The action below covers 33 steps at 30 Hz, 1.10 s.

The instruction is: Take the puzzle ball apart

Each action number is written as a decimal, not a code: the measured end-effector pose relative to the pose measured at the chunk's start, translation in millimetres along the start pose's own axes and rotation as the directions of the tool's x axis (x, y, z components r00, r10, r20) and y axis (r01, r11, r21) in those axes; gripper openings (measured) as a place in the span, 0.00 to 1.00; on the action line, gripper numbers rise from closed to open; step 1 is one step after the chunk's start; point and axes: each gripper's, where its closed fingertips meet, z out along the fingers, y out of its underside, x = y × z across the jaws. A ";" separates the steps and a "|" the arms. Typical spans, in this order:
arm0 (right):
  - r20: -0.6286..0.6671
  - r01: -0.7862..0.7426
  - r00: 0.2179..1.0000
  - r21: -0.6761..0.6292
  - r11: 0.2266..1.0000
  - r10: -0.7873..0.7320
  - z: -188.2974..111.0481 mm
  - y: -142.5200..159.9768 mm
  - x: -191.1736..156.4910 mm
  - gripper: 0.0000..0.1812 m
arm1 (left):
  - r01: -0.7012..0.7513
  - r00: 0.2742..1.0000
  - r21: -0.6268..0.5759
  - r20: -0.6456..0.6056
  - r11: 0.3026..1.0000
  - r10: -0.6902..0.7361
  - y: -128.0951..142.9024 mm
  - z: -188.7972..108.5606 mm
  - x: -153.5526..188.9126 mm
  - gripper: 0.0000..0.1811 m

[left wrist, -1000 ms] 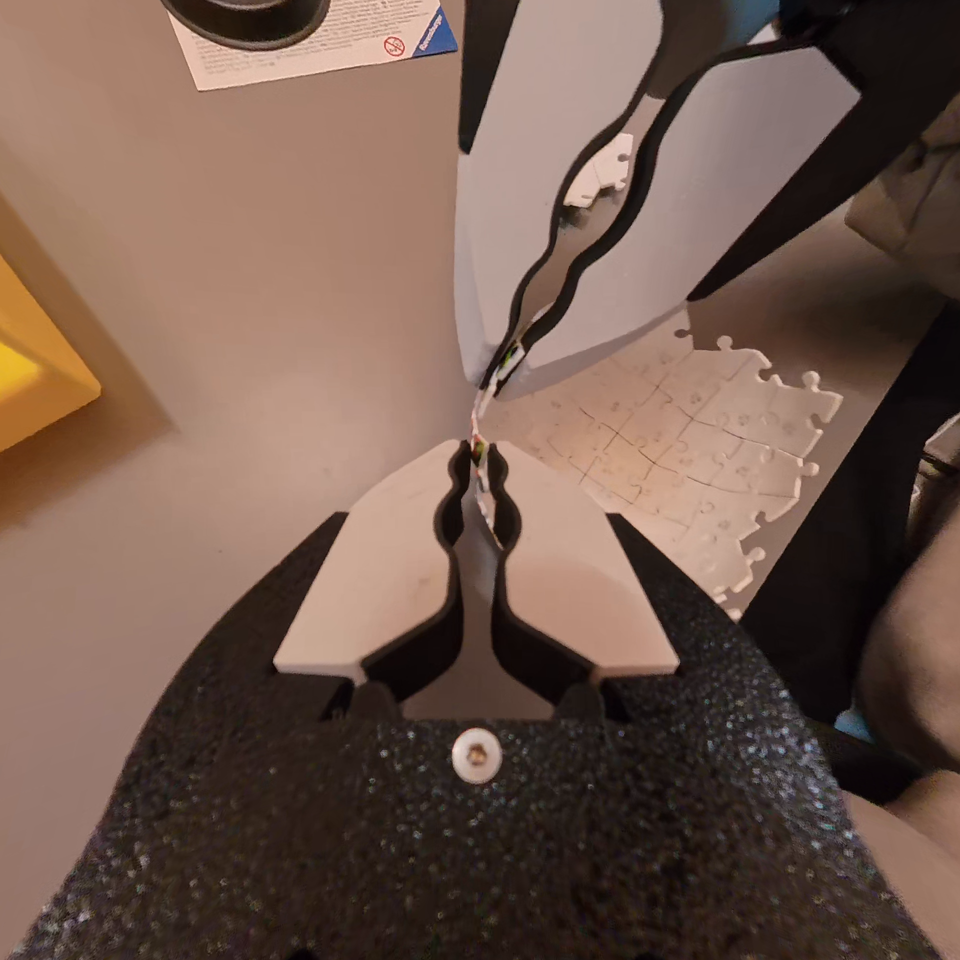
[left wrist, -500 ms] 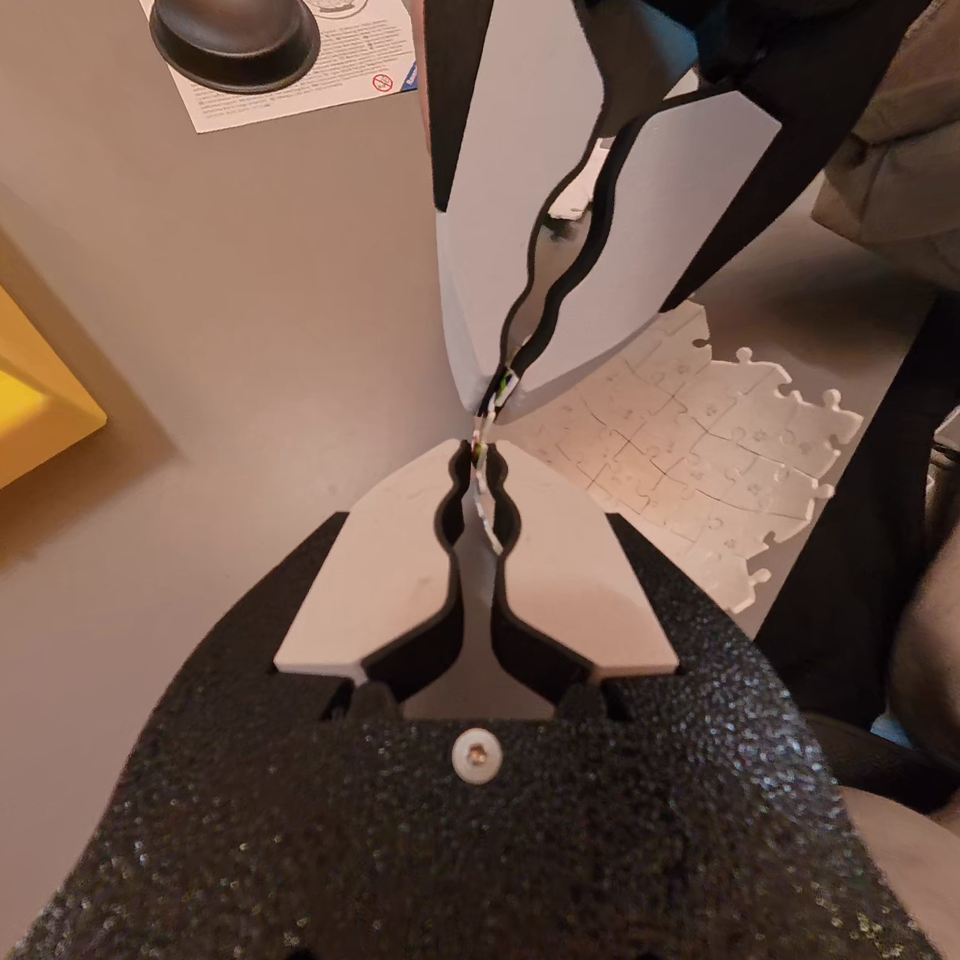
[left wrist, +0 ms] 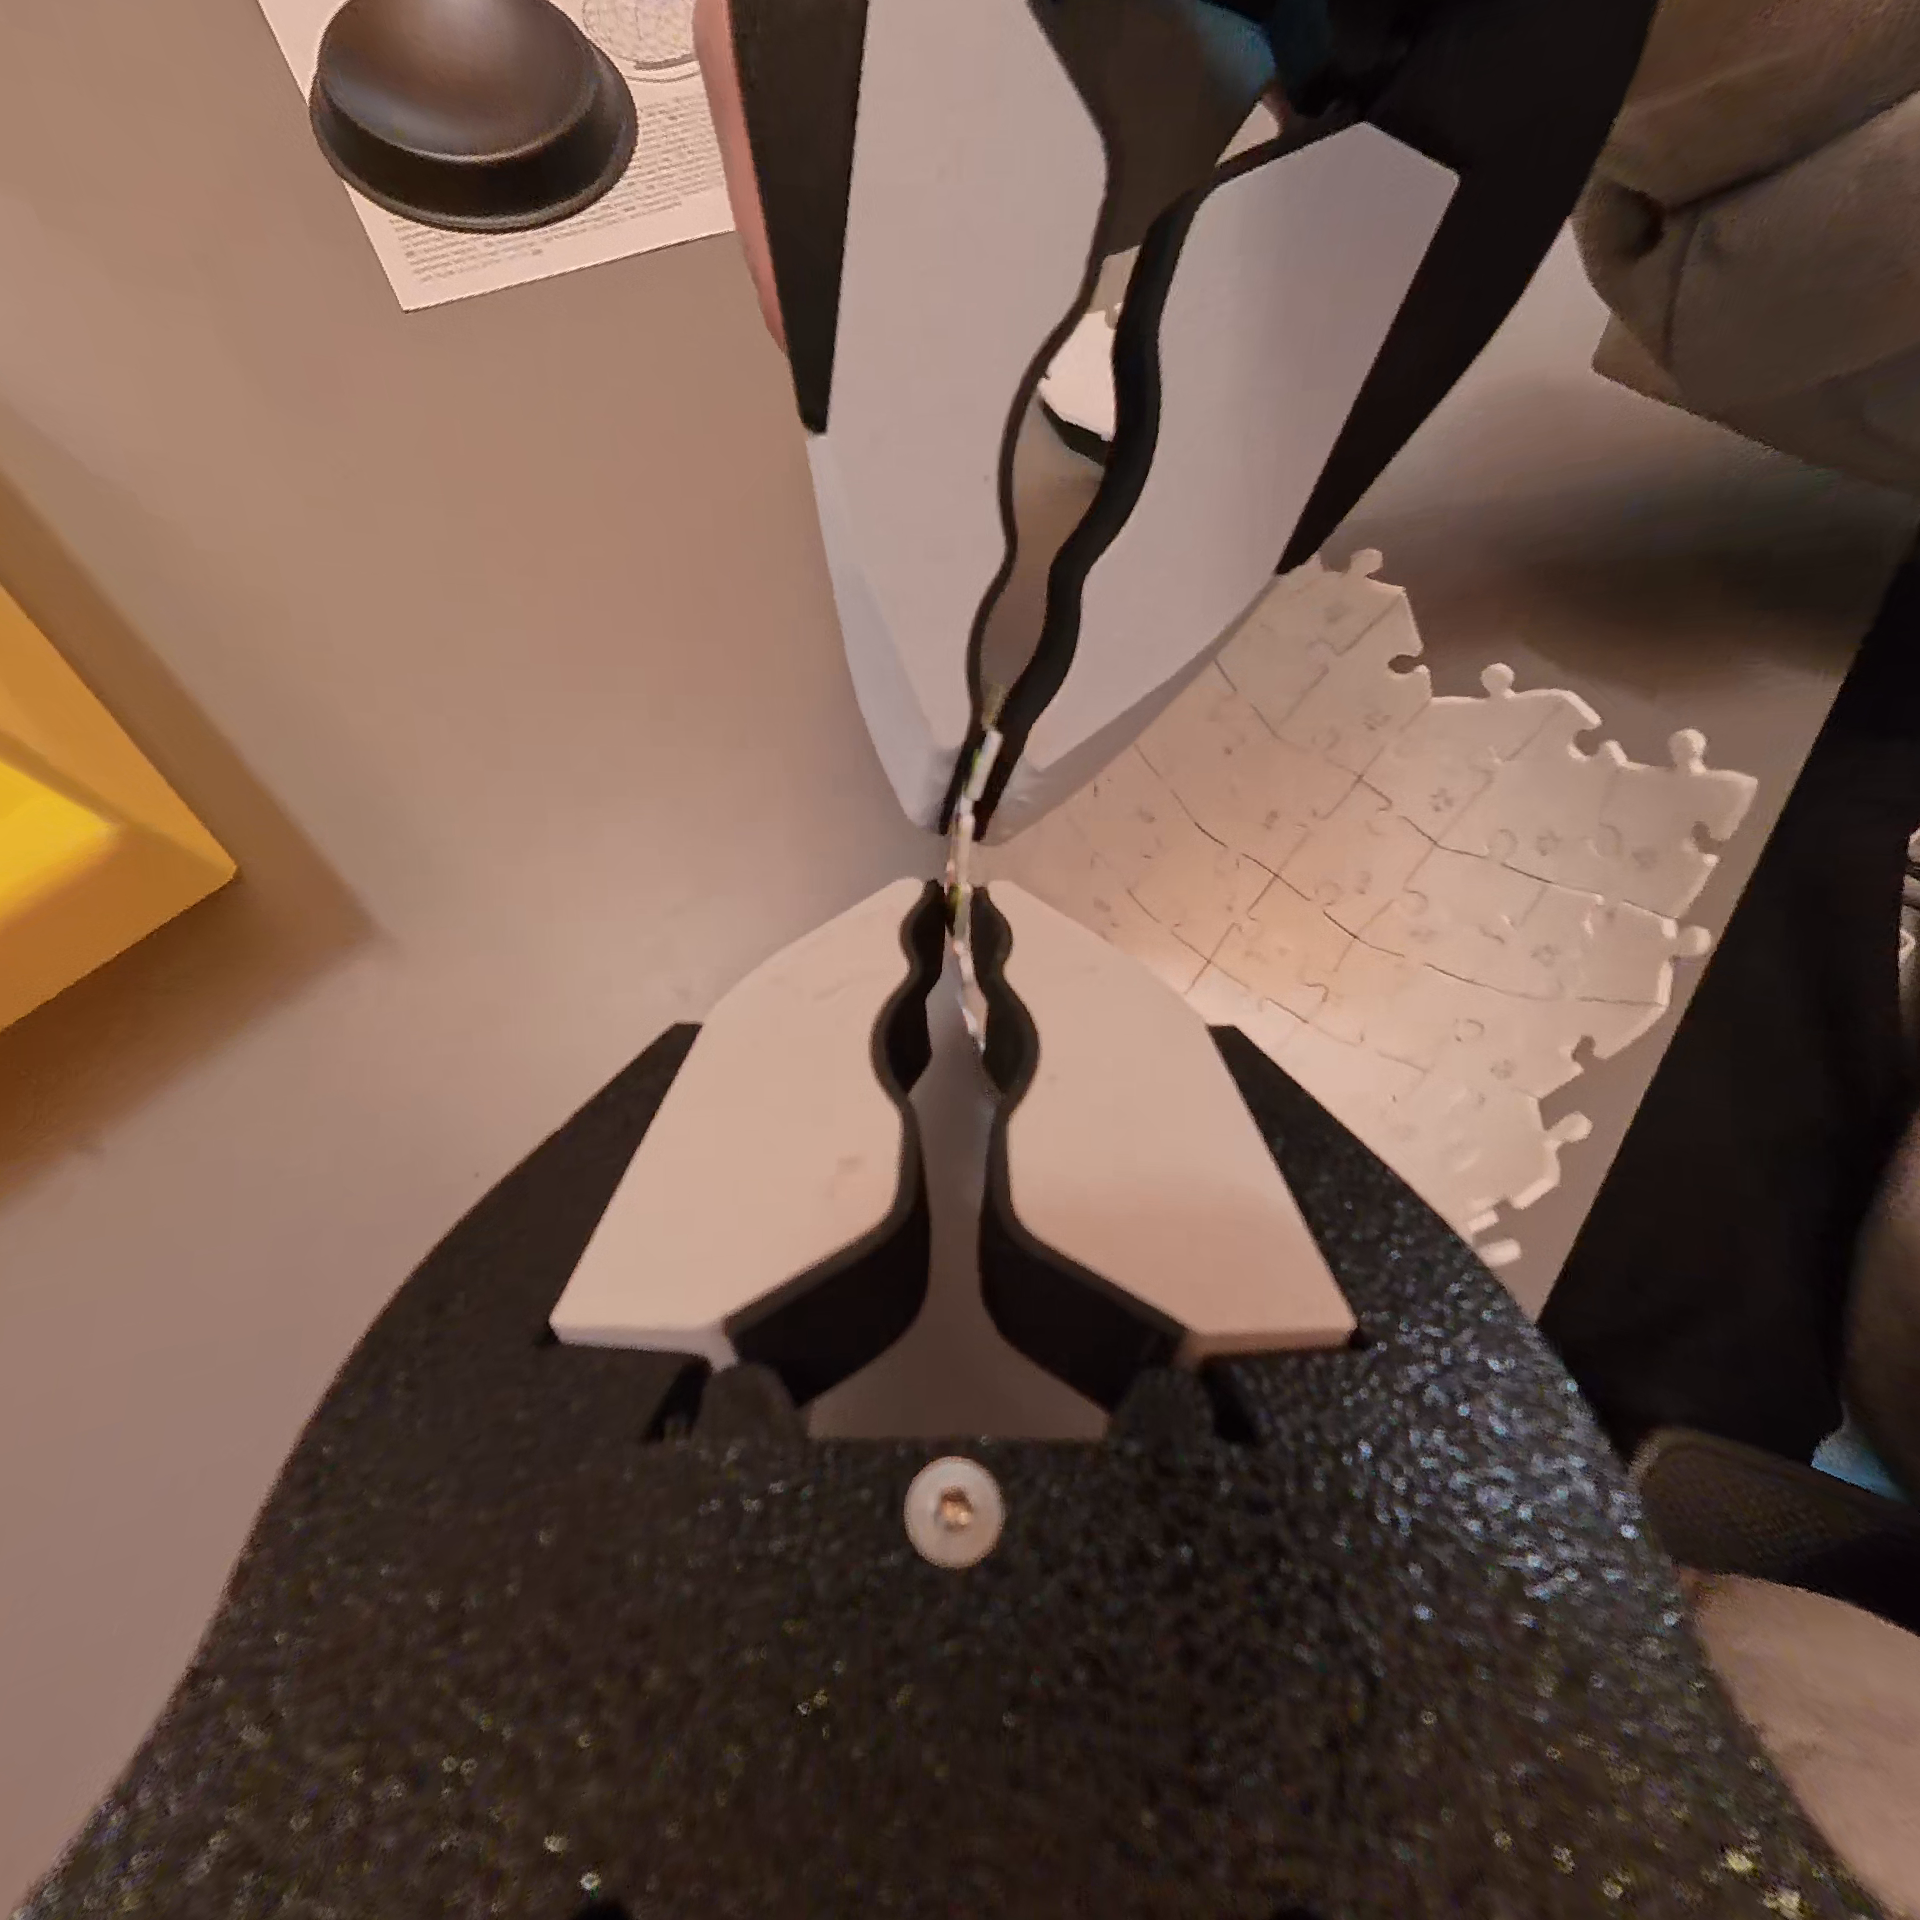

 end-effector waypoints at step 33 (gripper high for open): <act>0.006 -0.144 0.990 0.105 0.984 0.144 -8.6 4.4 5.6 0.02 | 0.039 0.999 -0.016 -0.018 0.999 -0.040 5.9 0.7 -0.1 0.08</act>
